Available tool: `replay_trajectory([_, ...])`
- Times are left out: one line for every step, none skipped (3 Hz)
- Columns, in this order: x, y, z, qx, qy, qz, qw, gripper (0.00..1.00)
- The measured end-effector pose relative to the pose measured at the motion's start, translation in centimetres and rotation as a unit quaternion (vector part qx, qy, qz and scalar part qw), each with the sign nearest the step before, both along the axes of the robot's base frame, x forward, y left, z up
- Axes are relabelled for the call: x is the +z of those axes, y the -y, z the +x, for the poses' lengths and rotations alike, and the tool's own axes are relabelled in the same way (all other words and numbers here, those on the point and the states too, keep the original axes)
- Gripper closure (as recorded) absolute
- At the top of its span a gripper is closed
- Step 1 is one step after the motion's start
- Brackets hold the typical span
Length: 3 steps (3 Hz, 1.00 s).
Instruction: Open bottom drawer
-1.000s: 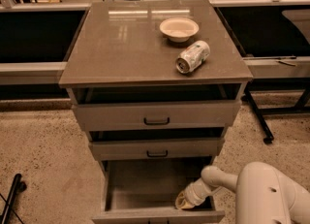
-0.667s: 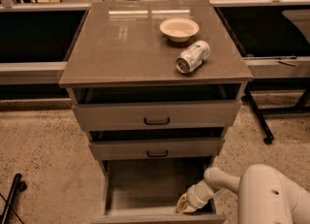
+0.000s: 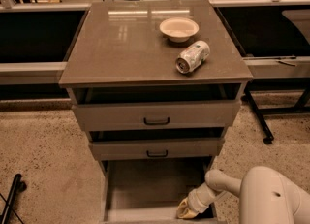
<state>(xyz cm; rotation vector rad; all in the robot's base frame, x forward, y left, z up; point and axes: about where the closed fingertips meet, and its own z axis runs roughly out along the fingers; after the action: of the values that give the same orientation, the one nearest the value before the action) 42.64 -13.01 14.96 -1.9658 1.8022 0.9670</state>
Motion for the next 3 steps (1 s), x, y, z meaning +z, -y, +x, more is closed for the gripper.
replay_trajectory([0.0,0.0,0.0,0.000,0.000,0.000,1.0000,1.00])
replay_trajectory([2.7,0.1,0.6,-0.011,0.037,-0.001,0.9992,1.00])
replay_trajectory([8.1,0.4,2.0,-0.042,0.116,0.003,0.9924,1.00])
